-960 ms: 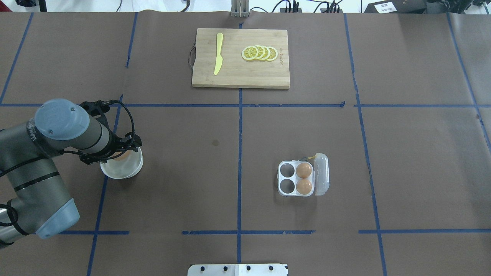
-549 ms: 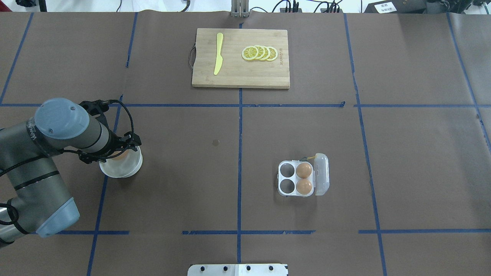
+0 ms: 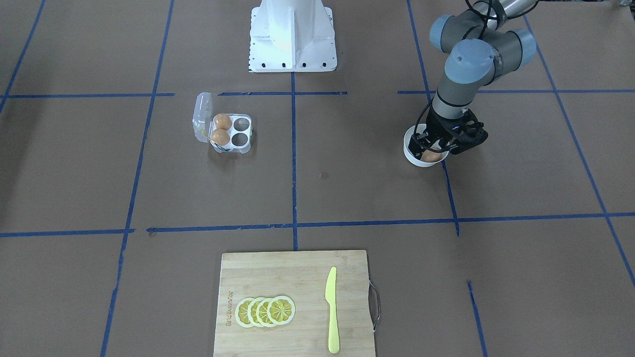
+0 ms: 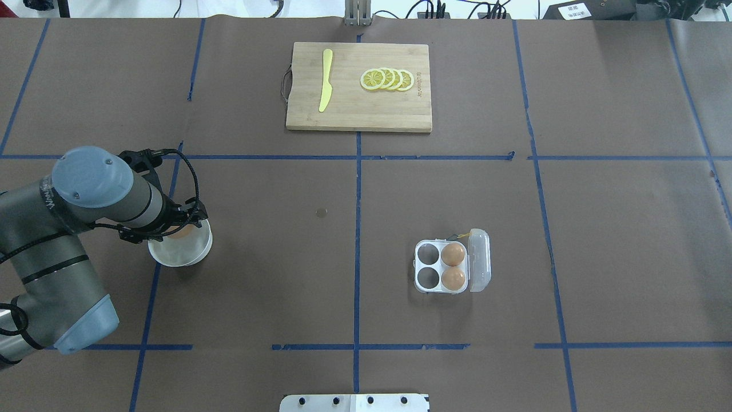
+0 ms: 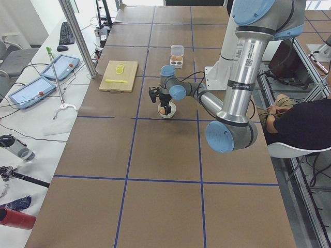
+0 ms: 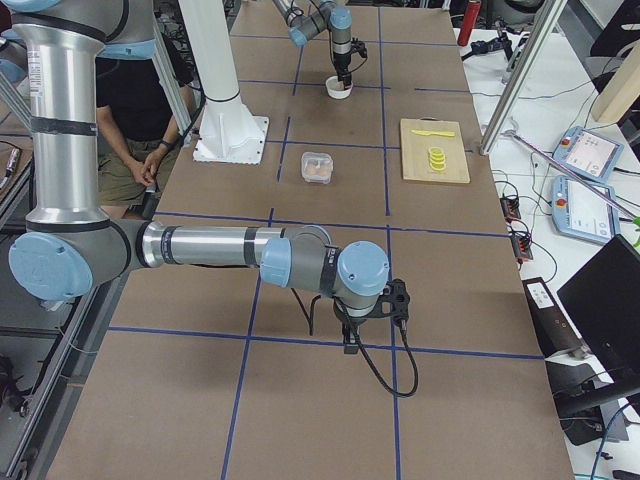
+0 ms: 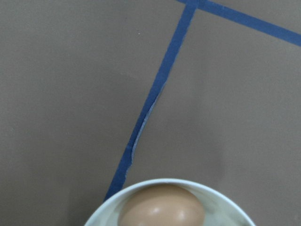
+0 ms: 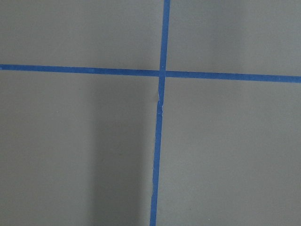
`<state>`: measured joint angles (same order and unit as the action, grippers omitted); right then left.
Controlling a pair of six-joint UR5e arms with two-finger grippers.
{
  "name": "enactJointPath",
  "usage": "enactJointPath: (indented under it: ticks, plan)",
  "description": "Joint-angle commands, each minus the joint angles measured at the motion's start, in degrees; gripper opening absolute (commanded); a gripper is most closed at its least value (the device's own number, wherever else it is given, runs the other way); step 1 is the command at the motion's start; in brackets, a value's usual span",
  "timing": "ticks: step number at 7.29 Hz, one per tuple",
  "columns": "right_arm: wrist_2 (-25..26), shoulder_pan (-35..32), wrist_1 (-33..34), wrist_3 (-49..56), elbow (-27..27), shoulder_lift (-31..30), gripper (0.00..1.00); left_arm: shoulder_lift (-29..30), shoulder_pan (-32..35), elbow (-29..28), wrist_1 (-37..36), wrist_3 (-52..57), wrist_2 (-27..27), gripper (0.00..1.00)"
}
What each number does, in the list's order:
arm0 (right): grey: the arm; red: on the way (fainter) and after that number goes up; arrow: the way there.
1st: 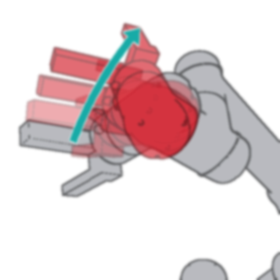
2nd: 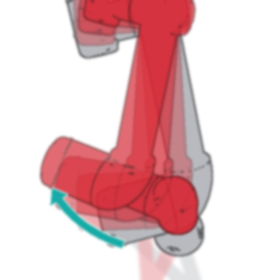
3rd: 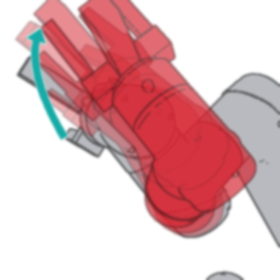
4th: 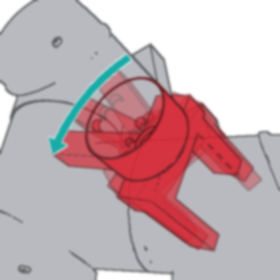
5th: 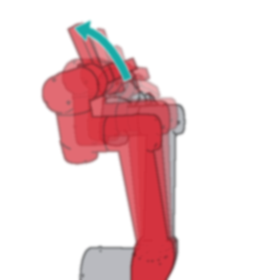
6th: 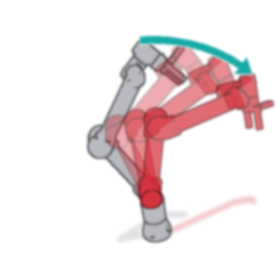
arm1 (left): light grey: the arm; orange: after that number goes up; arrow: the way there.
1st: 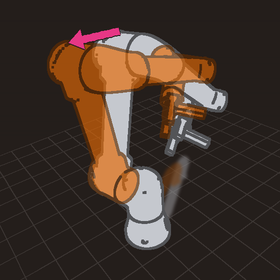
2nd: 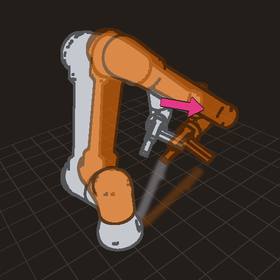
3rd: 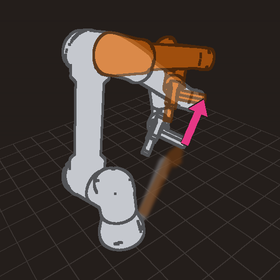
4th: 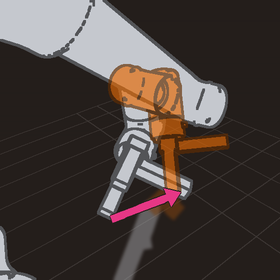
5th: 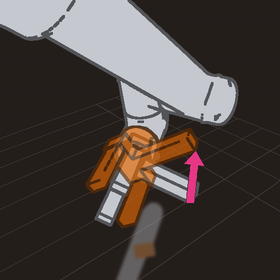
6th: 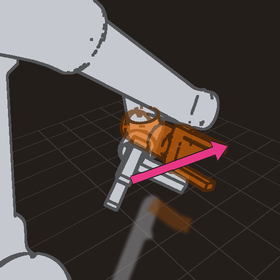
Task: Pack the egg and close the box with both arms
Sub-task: 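Lift the brown egg out of the white bowl with the left gripper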
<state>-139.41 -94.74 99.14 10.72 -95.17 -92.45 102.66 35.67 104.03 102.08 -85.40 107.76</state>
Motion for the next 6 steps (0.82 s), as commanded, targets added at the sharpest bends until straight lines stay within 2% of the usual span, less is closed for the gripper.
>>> enactJointPath:
  ticks: [1, 6]
  plan:
    - [-0.1, 0.0, 0.0, 0.0, 0.1, -0.1, 1.00, 0.1, -0.1, -0.3, 0.0, 0.0, -1.7, 0.79]
    - [-0.2, 0.0, -0.1, 0.0, 0.0, 0.2, 1.00, 0.6, -0.3, -1.6, 0.0, 0.0, -1.8, 0.79]
